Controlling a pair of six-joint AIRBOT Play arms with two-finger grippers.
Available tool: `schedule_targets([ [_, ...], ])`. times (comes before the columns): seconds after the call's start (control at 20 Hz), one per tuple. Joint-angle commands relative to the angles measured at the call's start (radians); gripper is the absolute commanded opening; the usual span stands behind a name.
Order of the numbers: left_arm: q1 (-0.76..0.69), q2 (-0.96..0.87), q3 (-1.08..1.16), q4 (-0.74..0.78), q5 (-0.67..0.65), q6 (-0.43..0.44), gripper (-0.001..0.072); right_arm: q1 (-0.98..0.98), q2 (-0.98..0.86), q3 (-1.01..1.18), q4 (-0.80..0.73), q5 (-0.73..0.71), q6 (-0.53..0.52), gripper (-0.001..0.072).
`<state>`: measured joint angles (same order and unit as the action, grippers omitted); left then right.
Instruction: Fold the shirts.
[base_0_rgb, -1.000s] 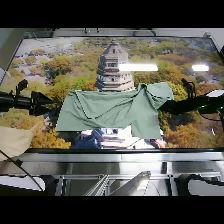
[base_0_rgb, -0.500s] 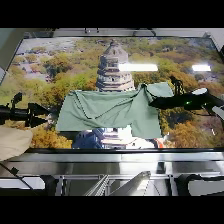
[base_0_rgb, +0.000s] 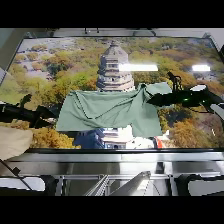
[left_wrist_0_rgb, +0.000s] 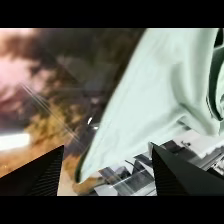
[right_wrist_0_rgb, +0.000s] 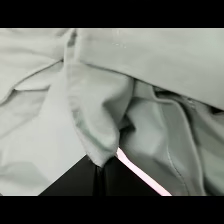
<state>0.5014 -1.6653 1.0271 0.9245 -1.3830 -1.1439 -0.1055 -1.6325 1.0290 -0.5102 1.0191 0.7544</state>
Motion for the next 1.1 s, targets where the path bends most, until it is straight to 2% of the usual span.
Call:
schedule_targets([
  [0.0, -0.098, -0.069, 0.002, -0.024, 0.046, 0.014, 0.0569, 0.010, -0.001, 0.002, 0.044, 0.014, -0.008, 0.0024],
  [0.05, -0.126, -0.086, 0.007, -0.062, 0.033, 0.043, 0.0485, 0.009, -0.001, 0.002, 0.043, 0.027, -0.008, 0.0025],
  [0.1, -0.150, -0.102, 0.019, -0.071, 0.004, 0.049, 0.0474, 0.008, 0.000, 0.002, 0.044, 0.039, -0.007, 0.0025],
  [0.15, -0.171, -0.124, 0.039, -0.069, -0.045, 0.056, 0.0422, 0.007, 0.000, 0.002, 0.043, 0.055, -0.007, 0.0025],
  [0.2, -0.185, -0.146, 0.061, -0.070, -0.106, 0.063, 0.0322, 0.006, 0.000, 0.002, 0.043, 0.066, -0.007, 0.0024],
  [0.3, -0.200, -0.178, 0.100, -0.071, -0.222, 0.071, 0.0047, 0.005, 0.004, 0.002, 0.044, 0.089, -0.007, 0.0025],
  [0.35, -0.199, -0.178, 0.115, -0.072, -0.249, 0.073, 0.0011, 0.005, 0.012, 0.002, 0.043, 0.103, -0.007, 0.0025],
  [0.5, -0.168, -0.120, 0.160, -0.174, -0.304, 0.112, 0.0014, -0.019, 0.087, 0.002, 0.044, 0.215, -0.003, 0.0024],
  [0.55, -0.148, -0.082, 0.172, -0.298, -0.348, 0.142, 0.0014, -0.040, 0.142, 0.002, 0.047, 0.271, 0.010, 0.0024],
  [0.65, -0.110, 0.013, 0.197, -0.649, -0.481, 0.217, 0.0014, -0.104, 0.294, 0.002, 0.141, 0.370, 0.010, 0.0024],
  [0.75, -0.081, 0.148, 0.237, -0.912, -0.477, 0.231, 0.0015, -0.200, 0.492, 0.013, 0.332, 0.428, -0.029, 0.0024],
  [0.85, -0.062, 0.275, 0.312, -1.125, -0.476, 0.230, 0.0016, -0.328, 0.694, 0.069, 0.487, 0.409, -0.057, 0.0024],
  [1.05, -0.027, 0.487, 0.477, -1.616, -0.472, 0.214, 0.0016, -0.607, 1.029, 0.238, 0.511, 0.159, -0.063, 0.0024],
])
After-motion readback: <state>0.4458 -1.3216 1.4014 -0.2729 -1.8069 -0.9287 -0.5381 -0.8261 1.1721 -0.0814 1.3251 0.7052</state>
